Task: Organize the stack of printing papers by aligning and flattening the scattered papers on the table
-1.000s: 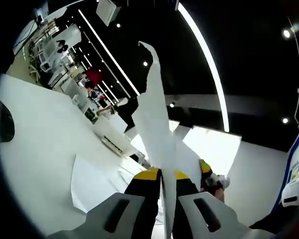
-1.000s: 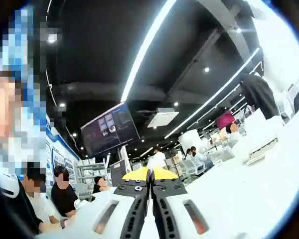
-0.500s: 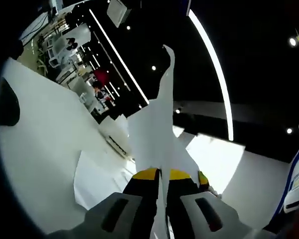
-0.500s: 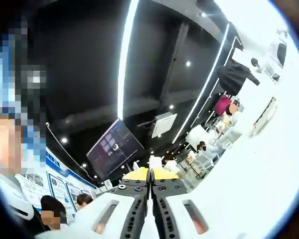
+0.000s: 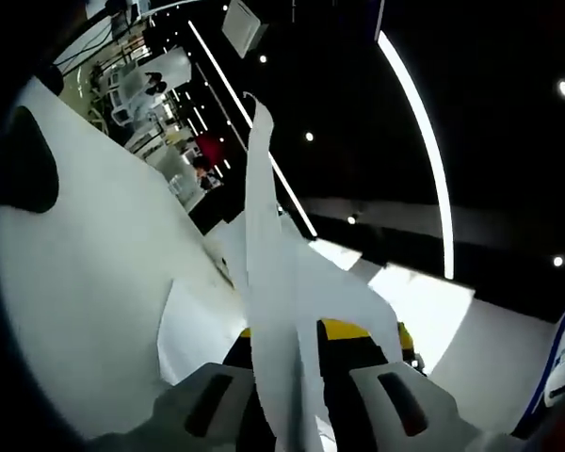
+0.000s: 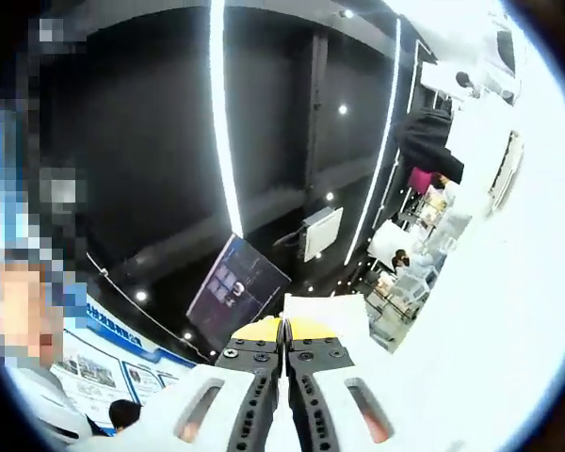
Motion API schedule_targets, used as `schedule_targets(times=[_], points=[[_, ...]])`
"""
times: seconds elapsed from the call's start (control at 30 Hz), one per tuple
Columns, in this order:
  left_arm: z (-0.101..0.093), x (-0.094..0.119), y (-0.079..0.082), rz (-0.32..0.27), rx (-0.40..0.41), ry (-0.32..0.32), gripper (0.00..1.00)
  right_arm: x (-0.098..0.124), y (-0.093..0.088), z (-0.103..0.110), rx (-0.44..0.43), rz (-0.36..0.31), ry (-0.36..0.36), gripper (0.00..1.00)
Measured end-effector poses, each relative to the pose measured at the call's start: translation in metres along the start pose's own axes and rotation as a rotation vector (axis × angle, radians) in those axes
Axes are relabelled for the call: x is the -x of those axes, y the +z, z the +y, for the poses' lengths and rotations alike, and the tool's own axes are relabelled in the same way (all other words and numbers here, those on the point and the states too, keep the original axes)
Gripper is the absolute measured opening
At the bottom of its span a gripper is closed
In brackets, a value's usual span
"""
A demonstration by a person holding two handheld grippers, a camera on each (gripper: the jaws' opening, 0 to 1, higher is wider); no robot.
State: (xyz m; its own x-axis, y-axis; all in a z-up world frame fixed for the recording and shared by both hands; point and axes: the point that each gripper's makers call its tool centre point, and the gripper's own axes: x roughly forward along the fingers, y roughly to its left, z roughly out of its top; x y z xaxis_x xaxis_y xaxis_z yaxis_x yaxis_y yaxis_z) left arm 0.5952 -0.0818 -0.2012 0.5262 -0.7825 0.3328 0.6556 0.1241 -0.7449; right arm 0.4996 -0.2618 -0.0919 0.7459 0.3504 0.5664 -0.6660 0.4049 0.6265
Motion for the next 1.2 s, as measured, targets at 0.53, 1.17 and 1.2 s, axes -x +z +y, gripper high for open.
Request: schedule_targets(times=[0.53, 1.17, 1.2], points=[[0.015, 0.003, -0.009, 0.044, 0.050, 0.031, 0.16, 0.003, -0.036, 0.017, -0.065, 0.168, 0.100, 0.00], [0.022, 0.003, -0.016, 0.071, 0.076, 0.047, 0.18, -0.019, -0.057, 0.106, 0.011, 0.307, 0.386, 0.00], [0.022, 0.003, -0.016, 0.069, 0.077, 0.046, 0.18, -0.018, -0.054, 0.106, 0.013, 0.297, 0.384, 0.00]])
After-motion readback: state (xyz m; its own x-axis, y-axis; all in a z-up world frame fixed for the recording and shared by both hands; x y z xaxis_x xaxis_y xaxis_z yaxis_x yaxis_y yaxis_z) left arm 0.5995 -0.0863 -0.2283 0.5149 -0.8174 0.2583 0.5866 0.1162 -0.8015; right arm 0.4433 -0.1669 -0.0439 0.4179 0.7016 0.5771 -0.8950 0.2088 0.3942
